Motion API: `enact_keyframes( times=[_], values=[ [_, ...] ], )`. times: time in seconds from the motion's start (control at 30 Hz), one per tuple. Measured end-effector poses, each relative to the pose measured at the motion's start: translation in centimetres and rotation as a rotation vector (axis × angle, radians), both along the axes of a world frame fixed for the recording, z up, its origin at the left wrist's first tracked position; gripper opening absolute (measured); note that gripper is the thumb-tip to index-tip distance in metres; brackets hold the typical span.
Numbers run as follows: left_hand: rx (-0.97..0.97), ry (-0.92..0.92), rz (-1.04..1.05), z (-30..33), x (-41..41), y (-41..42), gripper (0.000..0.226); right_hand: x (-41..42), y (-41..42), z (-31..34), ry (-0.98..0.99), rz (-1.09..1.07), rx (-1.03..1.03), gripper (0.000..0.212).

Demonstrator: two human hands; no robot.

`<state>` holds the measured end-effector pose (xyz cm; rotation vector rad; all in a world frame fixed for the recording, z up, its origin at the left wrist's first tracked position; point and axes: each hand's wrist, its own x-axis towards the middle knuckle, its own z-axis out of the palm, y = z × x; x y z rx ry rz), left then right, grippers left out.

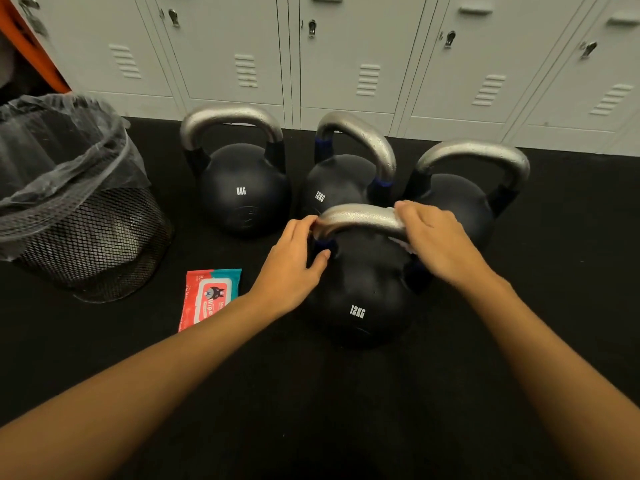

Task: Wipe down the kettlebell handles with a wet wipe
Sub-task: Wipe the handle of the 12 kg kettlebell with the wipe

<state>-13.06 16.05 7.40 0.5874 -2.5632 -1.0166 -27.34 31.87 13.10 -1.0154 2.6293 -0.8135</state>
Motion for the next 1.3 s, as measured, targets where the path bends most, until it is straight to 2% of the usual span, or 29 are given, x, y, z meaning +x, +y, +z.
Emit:
enact_keyframes(
  times=[0.1,0.23,0.33,0.4,0.53,0.67,0.73,0.87,1.0,1.13,1.3],
  values=[
    [-0.007,0.011,-0.009,0.0,0.1,-0.1,0.055,-1.3,2.2,-1.7,-0.231,-0.066,-0.096,0.019],
    [-0.005,0.001,-0.012,0.1,0.1,-0.2,0.056,-0.4,3.6,-5.8,-0.672,-0.349,-0.512,0.039],
    [-0.004,-0.006,-0.017,0.1,0.2,-0.2,0.058,0.9,3.7,-8.3,-0.84,-0.47,-0.743,0.049],
    [0.0,-0.01,-0.013,0.1,0.2,-0.1,0.059,2.4,3.9,-9.4,-0.853,-0.473,-0.769,0.047],
    [0.019,-0.013,0.004,0.2,0.0,0.0,0.06,4.6,4.2,-9.9,-0.695,-0.48,-0.734,0.035],
    [0.027,-0.018,0.01,0.2,0.0,0.1,0.061,4.5,3.9,-8.1,-0.568,-0.452,-0.837,0.037],
    [0.034,-0.012,0.006,0.1,0.1,0.0,0.061,3.1,3.3,-6.7,-0.586,-0.478,-0.848,0.039],
    [0.071,-0.019,0.003,-0.1,0.1,-0.1,0.061,0.7,2.3,-5.3,-0.772,-0.49,-0.864,0.061],
    [0.104,-0.008,0.023,0.2,-0.2,0.2,0.06,0.7,2.8,-7.8,-0.922,-0.492,-0.924,0.058],
    [0.119,-0.018,0.023,0.5,-0.2,0.2,0.06,2.2,3.6,-8.9,-0.86,-0.439,-0.875,0.038],
    [0.128,-0.021,0.038,0.7,-0.5,0.0,0.056,4.1,4.9,-9.3,-0.668,-0.398,-0.841,0.037]
  ],
)
